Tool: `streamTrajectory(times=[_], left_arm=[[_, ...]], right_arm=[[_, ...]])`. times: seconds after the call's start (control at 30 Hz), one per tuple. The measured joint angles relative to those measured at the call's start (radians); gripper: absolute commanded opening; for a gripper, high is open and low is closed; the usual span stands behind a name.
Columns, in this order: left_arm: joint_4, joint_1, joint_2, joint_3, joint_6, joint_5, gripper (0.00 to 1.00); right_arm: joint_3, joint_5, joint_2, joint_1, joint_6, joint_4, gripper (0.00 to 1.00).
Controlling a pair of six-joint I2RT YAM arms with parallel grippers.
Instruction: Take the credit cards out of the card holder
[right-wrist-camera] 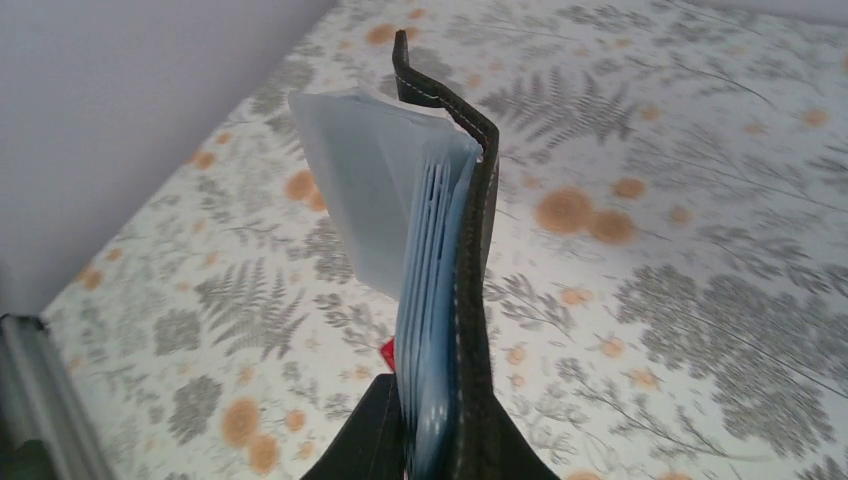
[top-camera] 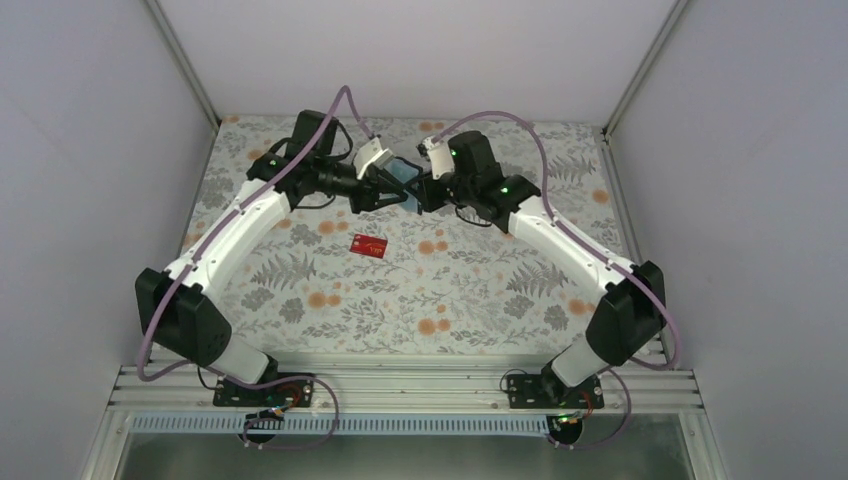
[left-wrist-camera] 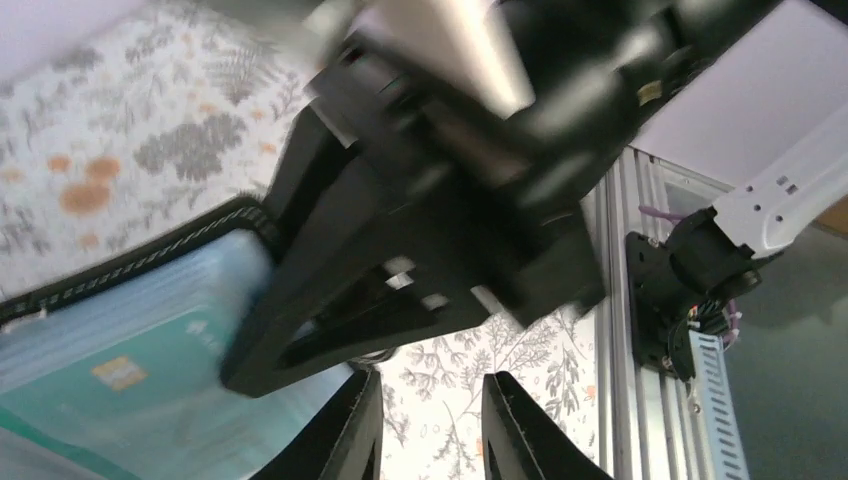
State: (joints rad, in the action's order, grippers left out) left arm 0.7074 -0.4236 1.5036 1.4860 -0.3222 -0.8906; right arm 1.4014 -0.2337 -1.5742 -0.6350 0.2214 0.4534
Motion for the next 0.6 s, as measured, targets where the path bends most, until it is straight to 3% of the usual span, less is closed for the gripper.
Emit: streamTrajectory(times=[0.2, 0.6], left_arm=[[-0.052, 0.051, 0.008, -0.098, 0.055, 0.009, 0.26], [0.035, 0.077, -0.051, -0.066, -0.031, -0.008, 0.27]], right_arm=[[-0.068, -0.194, 0.077, 0.013, -0.045, -0.073, 0.04], [-0.122, -0.437, 0.160, 0.061, -0.197, -0.129, 0.04]])
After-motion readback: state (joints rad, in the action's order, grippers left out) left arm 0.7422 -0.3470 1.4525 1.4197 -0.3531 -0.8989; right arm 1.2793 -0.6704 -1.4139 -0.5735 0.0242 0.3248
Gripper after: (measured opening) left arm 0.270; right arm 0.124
